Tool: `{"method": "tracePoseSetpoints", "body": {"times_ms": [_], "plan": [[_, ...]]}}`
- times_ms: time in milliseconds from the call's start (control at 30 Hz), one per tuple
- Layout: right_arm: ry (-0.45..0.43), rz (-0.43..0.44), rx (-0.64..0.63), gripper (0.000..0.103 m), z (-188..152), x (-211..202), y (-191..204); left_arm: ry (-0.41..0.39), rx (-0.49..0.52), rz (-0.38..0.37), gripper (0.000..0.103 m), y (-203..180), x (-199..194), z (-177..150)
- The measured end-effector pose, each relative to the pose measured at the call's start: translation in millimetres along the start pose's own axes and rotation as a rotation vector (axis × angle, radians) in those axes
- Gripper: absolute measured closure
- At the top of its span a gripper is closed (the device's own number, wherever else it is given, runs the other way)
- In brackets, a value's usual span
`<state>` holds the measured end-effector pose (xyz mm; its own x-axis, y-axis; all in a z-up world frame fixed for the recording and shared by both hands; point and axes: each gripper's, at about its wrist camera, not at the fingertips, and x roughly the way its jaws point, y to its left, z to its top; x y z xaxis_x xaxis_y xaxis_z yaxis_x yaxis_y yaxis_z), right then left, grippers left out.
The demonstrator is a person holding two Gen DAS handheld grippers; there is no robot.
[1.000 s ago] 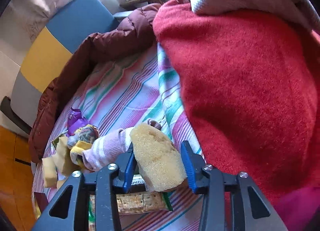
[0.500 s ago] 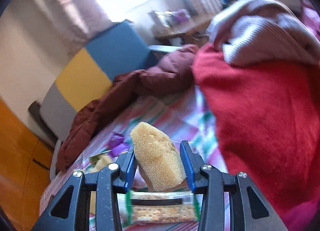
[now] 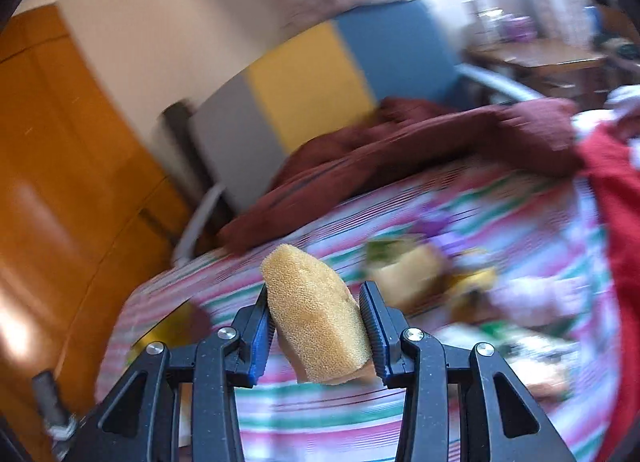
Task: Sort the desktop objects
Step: 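Carry the cracker pack and sponge to the gold tray and release them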
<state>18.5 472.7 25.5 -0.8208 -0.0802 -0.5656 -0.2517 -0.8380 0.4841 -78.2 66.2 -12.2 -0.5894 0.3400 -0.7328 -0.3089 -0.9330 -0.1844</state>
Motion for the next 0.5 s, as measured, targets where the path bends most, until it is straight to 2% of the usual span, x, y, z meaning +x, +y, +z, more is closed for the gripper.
{"method": "tracePoseSetpoints", "body": {"times_ms": [133,333,500], "plan": [[0.119,0.143,-0.067,0.061,-26.8,36.6,65.9,-0.001,-0.039,0.054,0.056,32.9,6.4,8.1],[0.295,0.313,-0.127,0.061,-77.7,90.2,153.3,0.012,-0.09,0.144,0.055,79.7,18.5,18.7],[0.406,0.359,-0.139,0.061,-113.0,134.9,200.8,0.017,-0.127,0.182,0.055,108.1,25.2,23.2]]}}
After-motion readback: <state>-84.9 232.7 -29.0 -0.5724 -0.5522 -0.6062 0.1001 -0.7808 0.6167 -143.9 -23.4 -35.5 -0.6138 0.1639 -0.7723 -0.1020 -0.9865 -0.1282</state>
